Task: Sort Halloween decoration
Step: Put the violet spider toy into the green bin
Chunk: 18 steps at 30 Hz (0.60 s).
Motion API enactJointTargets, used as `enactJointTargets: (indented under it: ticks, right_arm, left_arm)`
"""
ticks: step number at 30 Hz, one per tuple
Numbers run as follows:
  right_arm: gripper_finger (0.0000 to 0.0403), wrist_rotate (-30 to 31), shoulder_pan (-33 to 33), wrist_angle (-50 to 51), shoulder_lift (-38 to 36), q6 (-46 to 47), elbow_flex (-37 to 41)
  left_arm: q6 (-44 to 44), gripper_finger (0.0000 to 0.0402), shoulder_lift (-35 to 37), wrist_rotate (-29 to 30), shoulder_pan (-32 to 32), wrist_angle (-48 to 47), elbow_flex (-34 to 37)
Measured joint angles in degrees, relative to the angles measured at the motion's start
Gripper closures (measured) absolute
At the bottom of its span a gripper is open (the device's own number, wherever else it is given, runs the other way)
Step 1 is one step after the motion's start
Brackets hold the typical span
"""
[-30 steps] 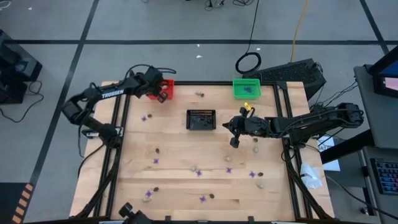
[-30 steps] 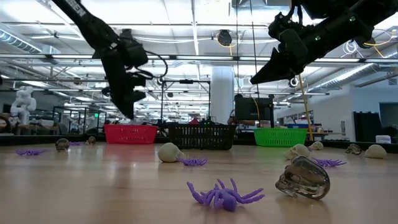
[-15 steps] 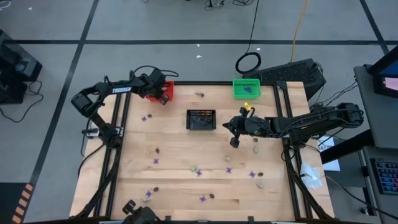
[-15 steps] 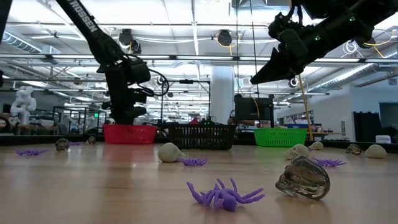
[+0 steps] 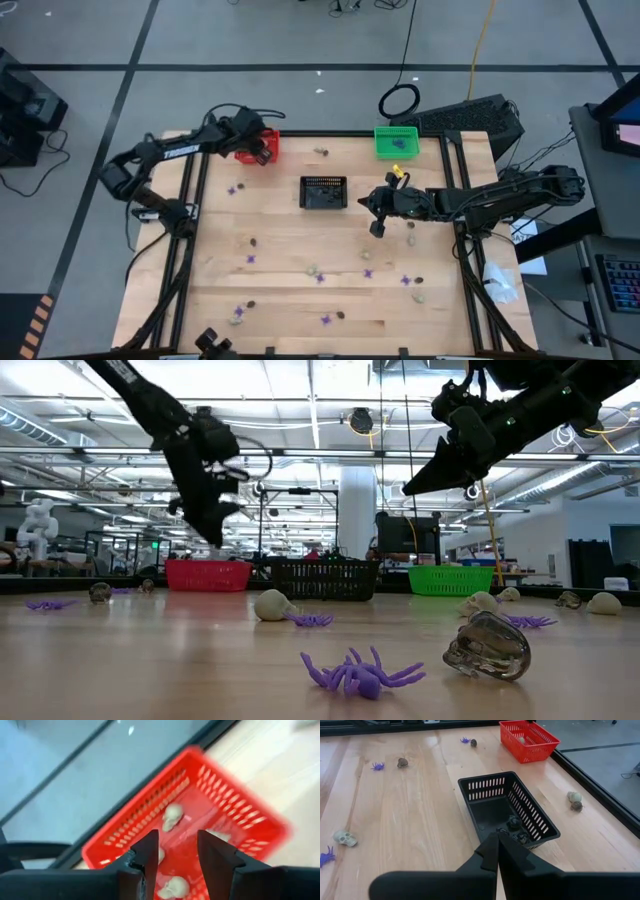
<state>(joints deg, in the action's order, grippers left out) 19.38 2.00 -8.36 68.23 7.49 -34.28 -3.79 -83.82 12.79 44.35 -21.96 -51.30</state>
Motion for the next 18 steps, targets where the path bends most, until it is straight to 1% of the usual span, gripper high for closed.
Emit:
enactJointTargets:
  ticks: [3,7,13,16,18]
  right_arm:
    - [0.0403,0.0,0.0,-0.1,0.0,0.0,0.0]
    - [0.0403,0.0,0.1,0.3,0.0,-0.4,0.0]
    - [0.0403,0.0,1.4,1.7,-0.1,-0.7,0.0]
    - [0.0403,0.1,2.3,1.7,-0.4,-0.7,0.0]
    - [0.0403,0.1,3.0,1.9,-1.0,-0.8,0.0]
  left_arm:
    - [0.1,0.0283,4.8,-0.3,-3.5,0.7,1.4]
    - [1.7,0.031,11.1,-0.4,-10.6,1.8,5.6]
    - [6.0,0.0346,19.4,-0.6,-24.1,11.7,16.5]
    - [8.3,0.0355,23.0,-0.5,-31.1,16.9,21.4]
    - [9.5,0.0358,25.1,0.9,-35.6,18.9,23.7]
